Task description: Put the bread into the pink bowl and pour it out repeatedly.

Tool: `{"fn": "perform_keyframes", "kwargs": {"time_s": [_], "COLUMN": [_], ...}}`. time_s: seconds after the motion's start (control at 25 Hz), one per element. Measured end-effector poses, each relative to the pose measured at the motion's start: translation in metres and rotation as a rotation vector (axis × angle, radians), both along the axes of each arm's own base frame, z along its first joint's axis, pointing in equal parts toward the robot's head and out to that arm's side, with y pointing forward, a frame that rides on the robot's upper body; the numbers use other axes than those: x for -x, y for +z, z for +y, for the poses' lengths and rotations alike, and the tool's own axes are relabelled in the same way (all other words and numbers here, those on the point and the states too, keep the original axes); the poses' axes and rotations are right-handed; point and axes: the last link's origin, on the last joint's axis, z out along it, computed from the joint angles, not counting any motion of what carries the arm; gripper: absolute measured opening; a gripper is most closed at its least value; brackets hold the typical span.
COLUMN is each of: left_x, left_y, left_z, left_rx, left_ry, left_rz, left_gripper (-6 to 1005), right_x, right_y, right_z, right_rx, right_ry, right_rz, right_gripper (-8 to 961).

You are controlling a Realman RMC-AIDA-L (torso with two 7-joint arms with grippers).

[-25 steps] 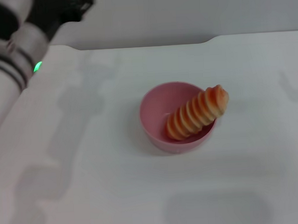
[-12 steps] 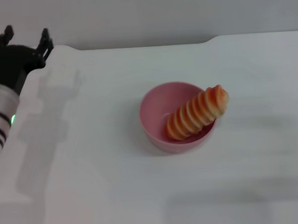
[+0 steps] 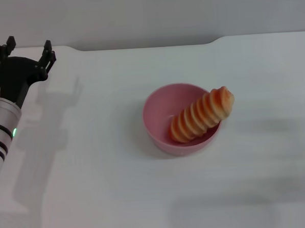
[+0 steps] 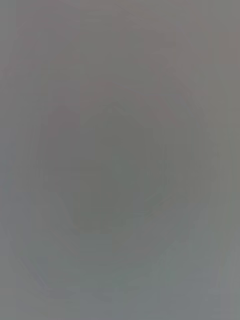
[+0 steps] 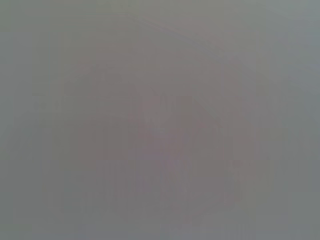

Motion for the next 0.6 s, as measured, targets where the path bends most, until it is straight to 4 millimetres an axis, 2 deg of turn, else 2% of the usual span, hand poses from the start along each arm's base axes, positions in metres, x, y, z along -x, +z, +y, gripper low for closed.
{"fn": "perform_keyframes", "kwargs": {"time_s": [0.6], "left_x": [0.0025], "left_y": [-0.0041], "left_z": [-0.0052], "left_rx": [0.015], "left_ry": [0.003], "left_rz": [-0.047], "left_gripper": [810], "right_x": [0.0041], "right_y": [-0.0018], "right_z": [0.0061], "right_rx": [0.003], "right_ry": [0.008], "right_rz": [0.023], "right_gripper": [790]}}
